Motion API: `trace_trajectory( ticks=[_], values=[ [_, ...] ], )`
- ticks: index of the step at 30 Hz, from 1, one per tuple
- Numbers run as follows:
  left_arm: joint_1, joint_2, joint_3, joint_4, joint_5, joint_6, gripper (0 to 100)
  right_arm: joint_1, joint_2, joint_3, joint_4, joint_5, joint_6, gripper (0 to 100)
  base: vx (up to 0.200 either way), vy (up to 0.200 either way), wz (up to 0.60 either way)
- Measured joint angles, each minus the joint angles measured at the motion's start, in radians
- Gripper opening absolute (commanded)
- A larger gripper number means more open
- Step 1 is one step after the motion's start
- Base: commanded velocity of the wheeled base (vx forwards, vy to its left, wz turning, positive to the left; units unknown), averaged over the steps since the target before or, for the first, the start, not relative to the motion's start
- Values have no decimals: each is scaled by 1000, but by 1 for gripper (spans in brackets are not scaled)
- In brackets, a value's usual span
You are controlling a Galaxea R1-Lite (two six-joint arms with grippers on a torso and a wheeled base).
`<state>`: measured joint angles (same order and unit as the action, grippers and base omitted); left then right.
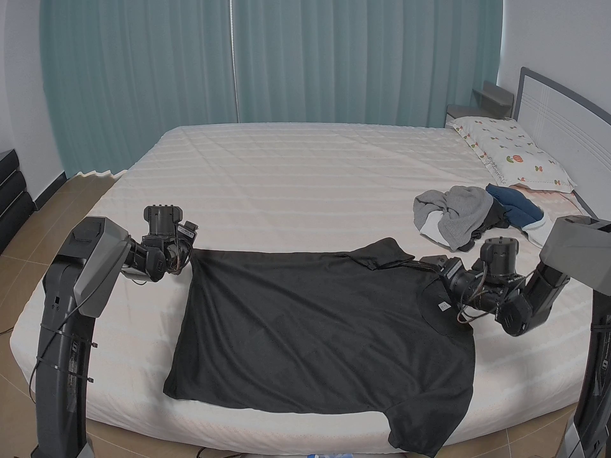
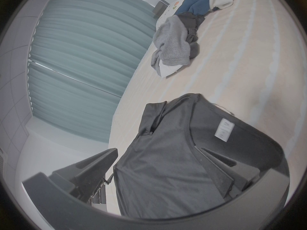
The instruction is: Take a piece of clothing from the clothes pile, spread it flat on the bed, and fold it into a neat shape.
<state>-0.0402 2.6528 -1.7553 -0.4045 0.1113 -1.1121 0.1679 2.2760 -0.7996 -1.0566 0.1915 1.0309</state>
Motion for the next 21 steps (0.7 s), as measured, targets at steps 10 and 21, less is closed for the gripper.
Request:
trace_trajectory(
  ticks=[10,21],
  values=[
    [14,-91,111,-4,-98,-104,100,57,114,-479,360,-72,-68,100,0,0,0],
    [21,-137,167,-6,-142,-142,100,120,370,-1022,775,-174,-131,100,0,0,0]
  ],
)
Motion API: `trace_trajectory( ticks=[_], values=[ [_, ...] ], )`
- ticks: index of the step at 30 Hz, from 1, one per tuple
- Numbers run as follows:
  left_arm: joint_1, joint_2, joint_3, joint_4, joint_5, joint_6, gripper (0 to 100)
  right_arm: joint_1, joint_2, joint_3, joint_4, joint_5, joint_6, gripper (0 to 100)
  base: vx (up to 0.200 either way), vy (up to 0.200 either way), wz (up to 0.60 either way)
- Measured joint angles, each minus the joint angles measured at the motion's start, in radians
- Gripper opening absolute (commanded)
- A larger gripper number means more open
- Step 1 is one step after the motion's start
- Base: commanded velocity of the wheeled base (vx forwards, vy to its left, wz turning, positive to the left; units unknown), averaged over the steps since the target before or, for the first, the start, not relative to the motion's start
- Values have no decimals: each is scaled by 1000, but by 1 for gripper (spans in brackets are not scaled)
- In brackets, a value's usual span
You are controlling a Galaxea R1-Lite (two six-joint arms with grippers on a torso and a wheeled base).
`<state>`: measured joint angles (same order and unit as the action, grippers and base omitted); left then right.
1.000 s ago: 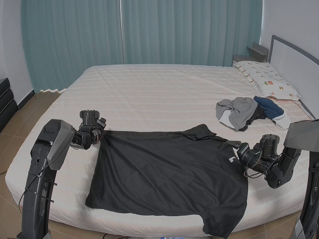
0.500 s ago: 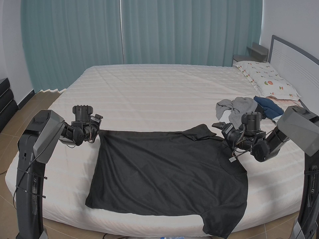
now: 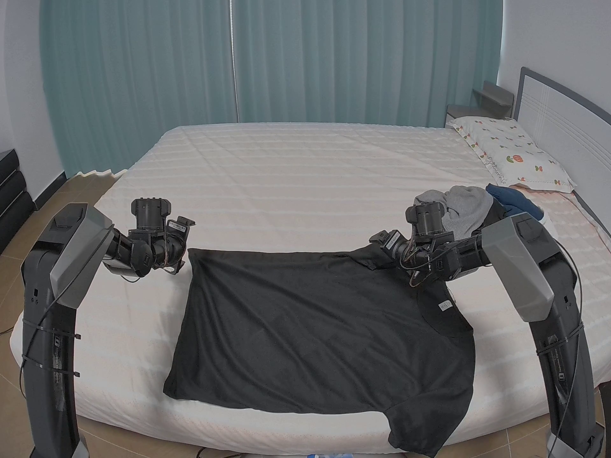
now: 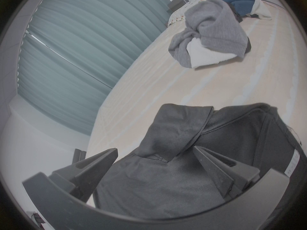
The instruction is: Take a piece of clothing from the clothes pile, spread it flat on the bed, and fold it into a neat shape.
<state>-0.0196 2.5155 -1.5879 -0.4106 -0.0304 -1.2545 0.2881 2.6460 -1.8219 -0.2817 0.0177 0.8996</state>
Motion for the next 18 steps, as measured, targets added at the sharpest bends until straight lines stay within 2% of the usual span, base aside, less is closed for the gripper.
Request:
trace_trajectory(
  ticks=[10,15,18],
  values=[
    [1,-9,8,0,-5,-2,100,4,124,-164,78,-35,-6,100,0,0,0],
    [1,-9,7,0,-5,-1,100,3,157,-175,-60,-36,-4,100,0,0,0],
    [0,-9,6,0,-4,-1,100,2,173,-177,-244,-34,-17,100,0,0,0]
  ],
)
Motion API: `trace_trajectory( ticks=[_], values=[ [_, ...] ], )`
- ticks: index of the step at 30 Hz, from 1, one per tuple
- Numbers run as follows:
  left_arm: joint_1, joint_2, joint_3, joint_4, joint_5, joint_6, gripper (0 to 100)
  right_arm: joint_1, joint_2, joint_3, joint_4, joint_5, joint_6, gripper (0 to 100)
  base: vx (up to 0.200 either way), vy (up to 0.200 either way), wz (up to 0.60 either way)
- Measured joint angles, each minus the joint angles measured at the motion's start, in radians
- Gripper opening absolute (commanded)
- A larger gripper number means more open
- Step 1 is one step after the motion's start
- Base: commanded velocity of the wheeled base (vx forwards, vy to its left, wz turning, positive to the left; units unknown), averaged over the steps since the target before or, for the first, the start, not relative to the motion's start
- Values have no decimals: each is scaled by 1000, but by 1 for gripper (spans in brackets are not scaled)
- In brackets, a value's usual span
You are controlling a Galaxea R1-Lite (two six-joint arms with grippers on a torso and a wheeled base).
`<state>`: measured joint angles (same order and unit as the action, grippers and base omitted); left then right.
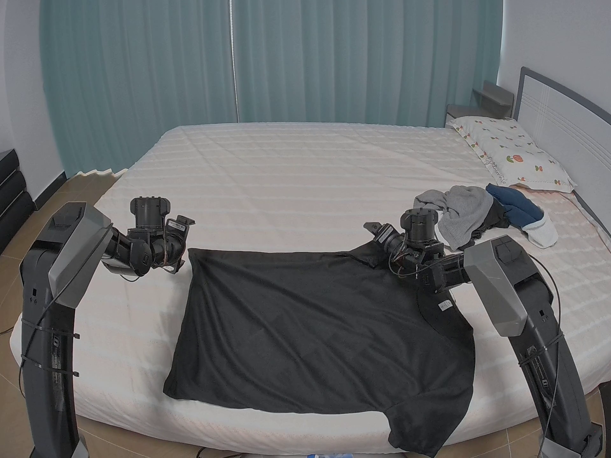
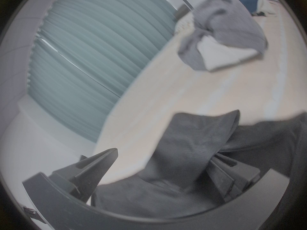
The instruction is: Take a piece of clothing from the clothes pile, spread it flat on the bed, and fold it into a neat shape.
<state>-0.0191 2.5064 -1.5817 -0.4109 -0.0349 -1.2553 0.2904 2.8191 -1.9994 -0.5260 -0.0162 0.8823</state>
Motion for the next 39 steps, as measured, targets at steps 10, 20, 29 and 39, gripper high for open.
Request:
trace_trajectory(
  ticks=[10,20,29,39],
  values=[
    [-3,1,0,0,3,7,100,-47,-11,-1,-219,71,-146,100,0,0,0],
    [-5,6,-4,0,4,13,100,-111,40,0,-171,38,-201,100,0,0,0],
    [-7,10,-6,0,4,13,100,-183,58,-1,-153,3,-202,100,0,0,0],
    [-7,11,-4,1,4,29,100,-203,46,-1,-76,3,-205,100,0,0,0]
  ],
)
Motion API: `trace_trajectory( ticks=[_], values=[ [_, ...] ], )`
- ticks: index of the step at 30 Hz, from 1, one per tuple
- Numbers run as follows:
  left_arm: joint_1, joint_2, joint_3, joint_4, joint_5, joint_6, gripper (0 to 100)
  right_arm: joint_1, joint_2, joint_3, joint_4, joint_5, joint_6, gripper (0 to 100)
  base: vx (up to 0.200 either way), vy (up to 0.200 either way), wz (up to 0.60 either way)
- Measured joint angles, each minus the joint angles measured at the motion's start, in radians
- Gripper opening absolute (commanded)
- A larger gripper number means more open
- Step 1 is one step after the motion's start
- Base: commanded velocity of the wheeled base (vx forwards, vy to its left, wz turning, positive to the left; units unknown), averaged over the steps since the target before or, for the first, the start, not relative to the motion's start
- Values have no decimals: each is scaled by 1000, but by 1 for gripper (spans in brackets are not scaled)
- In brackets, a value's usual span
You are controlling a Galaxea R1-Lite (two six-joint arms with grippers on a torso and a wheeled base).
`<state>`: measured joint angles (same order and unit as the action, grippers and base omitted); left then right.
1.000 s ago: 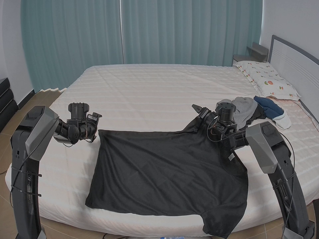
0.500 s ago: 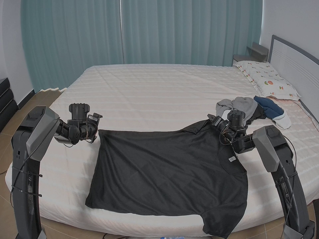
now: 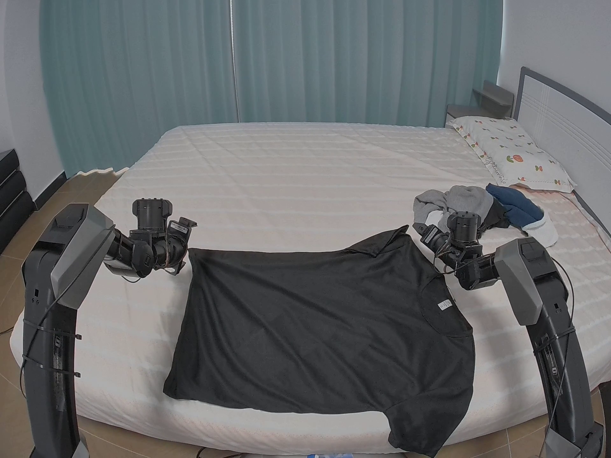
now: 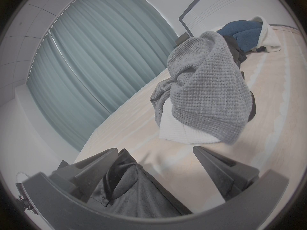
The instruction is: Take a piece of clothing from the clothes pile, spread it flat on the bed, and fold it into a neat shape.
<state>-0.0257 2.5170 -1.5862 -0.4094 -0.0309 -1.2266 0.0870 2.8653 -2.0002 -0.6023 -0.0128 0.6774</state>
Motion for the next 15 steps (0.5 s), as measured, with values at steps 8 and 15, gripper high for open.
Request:
trace_trajectory(
  ticks=[8,15],
  values=[
    [-1,0,0,1,0,4,100,7,1,37,-26,2,-56,100,0,0,0],
    [0,4,-3,2,0,4,100,22,4,78,-48,8,-94,0,0,0,0]
  ],
)
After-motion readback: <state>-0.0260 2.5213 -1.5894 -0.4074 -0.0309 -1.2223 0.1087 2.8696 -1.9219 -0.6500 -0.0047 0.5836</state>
